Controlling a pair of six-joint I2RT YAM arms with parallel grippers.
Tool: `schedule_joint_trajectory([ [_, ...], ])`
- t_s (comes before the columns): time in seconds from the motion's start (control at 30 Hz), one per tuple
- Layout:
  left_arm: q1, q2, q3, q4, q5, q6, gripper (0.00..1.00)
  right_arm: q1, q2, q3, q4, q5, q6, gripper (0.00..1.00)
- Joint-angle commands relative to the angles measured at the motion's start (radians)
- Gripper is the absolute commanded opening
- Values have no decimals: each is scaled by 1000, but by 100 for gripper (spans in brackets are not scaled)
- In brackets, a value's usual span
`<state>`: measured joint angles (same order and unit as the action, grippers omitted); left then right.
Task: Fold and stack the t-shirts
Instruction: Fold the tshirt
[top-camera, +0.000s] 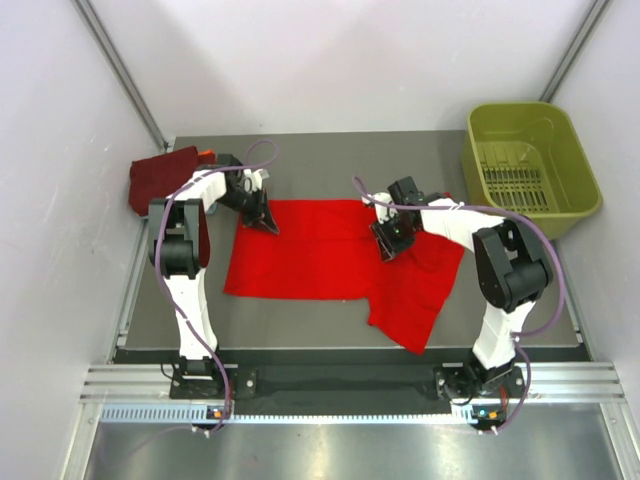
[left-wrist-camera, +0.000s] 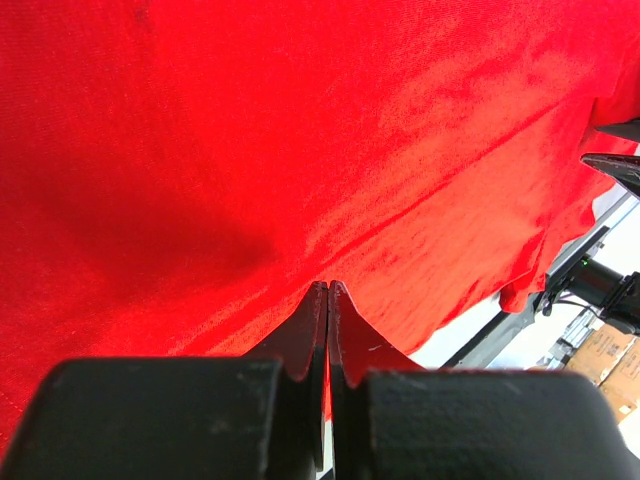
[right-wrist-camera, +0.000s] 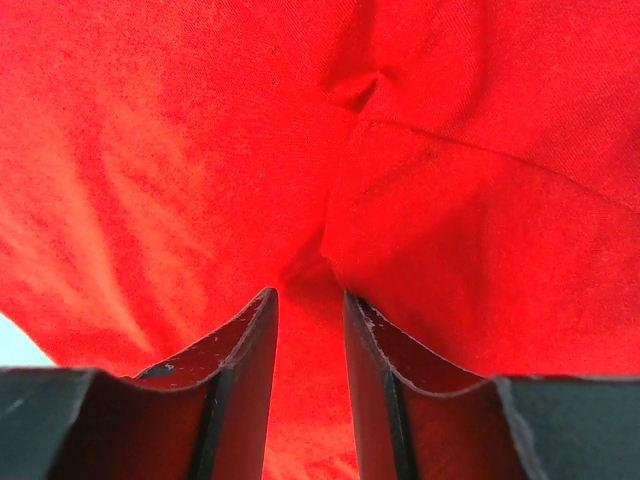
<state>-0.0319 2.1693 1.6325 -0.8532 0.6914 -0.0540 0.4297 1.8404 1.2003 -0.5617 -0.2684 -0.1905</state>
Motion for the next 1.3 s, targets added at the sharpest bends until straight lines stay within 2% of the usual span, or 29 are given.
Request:
schedule_joint_trajectory([
  [0.0,6,-32,-5,20,14,5,0,7,11,56,37,12,-10,34],
  [0.67,6,-26,-5,23,11,3,0,-8,56,76,52,43,-26,34],
  [0.77,7,-28,-10,25,13,2,0,-12,59,85,52,47,-26,29],
  [0.9,6,-26,-5,26,16,0,0,-16,46,88,54,69,-17,10],
  [1.1,6,-19,1,28,22,-4,0,-19,5,81,31,69,9,6],
  [1.27,6,-19,-3,34,25,-7,0,-17,-43,108,-23,5,68,6],
])
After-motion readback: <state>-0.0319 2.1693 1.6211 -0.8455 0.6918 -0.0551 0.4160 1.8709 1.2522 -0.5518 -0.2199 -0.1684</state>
